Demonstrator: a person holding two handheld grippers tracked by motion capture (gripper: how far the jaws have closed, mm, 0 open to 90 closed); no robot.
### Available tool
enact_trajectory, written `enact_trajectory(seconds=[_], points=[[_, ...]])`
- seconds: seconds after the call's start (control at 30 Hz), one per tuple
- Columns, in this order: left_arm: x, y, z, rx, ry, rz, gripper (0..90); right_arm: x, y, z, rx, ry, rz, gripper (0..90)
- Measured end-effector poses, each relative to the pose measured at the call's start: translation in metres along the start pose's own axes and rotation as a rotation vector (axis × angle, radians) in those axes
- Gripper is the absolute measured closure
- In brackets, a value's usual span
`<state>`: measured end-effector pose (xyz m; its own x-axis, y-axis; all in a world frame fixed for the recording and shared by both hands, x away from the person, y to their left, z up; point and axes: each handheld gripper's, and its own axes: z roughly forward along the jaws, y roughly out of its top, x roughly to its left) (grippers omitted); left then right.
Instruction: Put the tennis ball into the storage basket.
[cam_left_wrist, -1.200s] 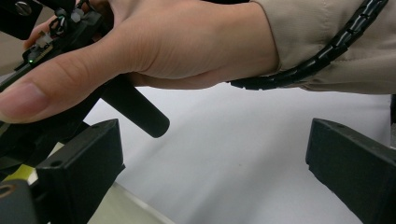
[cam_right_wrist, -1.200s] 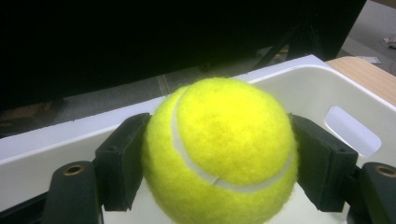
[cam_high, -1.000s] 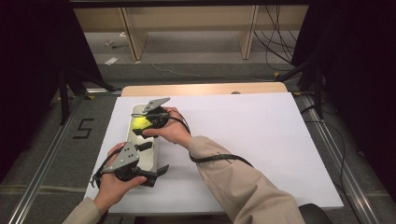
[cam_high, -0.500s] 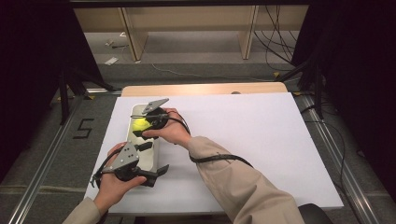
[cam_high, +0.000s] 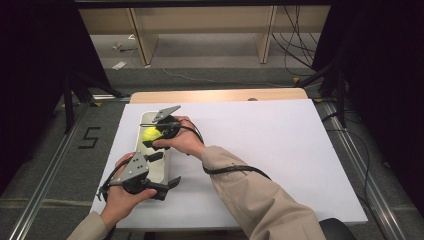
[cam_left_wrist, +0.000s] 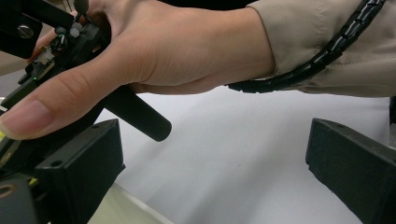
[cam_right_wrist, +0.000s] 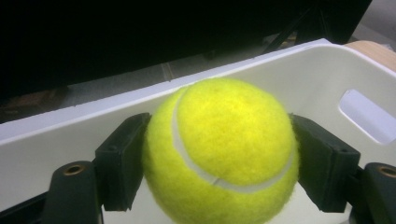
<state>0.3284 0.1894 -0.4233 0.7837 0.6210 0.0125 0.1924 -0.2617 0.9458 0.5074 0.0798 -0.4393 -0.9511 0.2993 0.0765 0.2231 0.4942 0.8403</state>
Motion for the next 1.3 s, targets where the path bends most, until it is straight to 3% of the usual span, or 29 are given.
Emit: enact_trajectory(seconds=[0.2,0.83,1.3], points=[[0.0,0.0,0.0,0.001,0.0,-0.003,3.7,-0.001,0.003,-0.003,-0.027,0.008,0.027,16.8],[0.0,0.0,0.0,0.0,-0.001,0.001,3.7,-0.003,0.008,-0.013,-0.072,-0.012,0.023,15.6],[-0.001,0.0,0.0,0.002,-0.001,-0.002,3.7,-0.006,0.007,-0.038,-0.104,-0.036,0.022,15.7]])
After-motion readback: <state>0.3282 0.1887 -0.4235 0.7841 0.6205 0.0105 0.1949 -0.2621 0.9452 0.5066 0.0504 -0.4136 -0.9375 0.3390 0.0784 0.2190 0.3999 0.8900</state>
